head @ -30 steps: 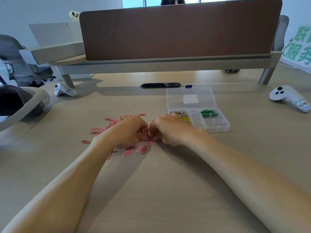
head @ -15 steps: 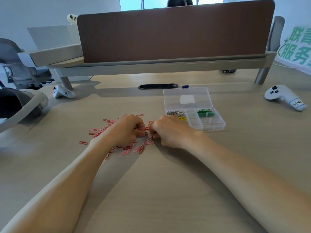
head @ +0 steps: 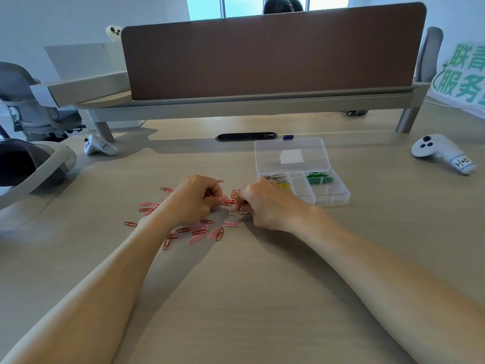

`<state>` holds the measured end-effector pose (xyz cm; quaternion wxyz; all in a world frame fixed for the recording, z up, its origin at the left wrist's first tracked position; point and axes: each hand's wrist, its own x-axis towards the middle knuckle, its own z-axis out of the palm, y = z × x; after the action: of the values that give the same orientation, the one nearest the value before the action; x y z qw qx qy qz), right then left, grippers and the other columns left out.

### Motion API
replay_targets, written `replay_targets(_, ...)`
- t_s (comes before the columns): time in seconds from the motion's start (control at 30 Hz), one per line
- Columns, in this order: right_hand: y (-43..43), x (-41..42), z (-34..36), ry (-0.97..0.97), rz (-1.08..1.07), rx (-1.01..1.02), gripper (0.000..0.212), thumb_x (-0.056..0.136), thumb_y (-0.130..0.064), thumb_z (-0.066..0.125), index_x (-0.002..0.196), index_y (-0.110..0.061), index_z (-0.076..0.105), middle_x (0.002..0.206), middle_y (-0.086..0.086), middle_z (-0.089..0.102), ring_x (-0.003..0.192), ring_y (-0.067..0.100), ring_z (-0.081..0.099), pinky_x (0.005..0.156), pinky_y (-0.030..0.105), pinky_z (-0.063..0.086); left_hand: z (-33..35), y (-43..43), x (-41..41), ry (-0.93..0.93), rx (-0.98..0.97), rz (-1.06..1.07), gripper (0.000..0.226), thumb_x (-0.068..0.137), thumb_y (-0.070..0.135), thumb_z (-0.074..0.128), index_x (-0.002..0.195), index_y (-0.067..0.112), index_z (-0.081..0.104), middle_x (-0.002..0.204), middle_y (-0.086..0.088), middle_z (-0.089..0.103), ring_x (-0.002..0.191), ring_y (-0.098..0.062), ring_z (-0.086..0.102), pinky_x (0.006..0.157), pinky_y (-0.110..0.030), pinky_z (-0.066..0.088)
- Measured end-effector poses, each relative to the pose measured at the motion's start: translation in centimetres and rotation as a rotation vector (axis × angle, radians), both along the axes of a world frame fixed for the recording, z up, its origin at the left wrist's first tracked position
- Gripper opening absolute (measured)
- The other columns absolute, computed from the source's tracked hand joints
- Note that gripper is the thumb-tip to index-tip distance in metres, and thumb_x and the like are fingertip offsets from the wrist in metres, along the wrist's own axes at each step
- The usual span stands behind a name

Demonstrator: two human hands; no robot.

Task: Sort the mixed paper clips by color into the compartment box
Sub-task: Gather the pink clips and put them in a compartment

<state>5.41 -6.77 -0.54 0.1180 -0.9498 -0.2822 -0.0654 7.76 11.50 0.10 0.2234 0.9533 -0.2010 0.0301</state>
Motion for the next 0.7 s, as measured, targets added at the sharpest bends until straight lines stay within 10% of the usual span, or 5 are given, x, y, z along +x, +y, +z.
replay_targets(0.33,-10.7,1.7,2.2,-0.056,-0.305,0.337,0.007,0.086,-0.006,0.069,0.087,-0.004,0.075,0.076,0.005,0.070,0.059,-0.003,0.050,0.056,0.003,0.032,1.3,-3.7,0.3,0.024,-0.139,-0.142,0.012,0.087,0.011,0.065,0.076,0.015,0.065,0.066,0.009,0.059,0.052,0.002,0.049,0.055,-0.009,0.039)
replay_targets(0.7,-15.3,3.5,-0.7,-0.040,-0.441,0.279,0.013,0.089,-0.011,0.066,0.098,-0.009,0.075,0.095,0.006,0.072,0.078,0.017,0.059,0.074,0.027,0.045,2.3,-17.4,4.8,-0.069,-0.042,-0.321,0.009,0.088,0.010,0.065,0.080,0.014,0.065,0.070,0.008,0.058,0.063,-0.006,0.052,0.057,-0.011,0.037)
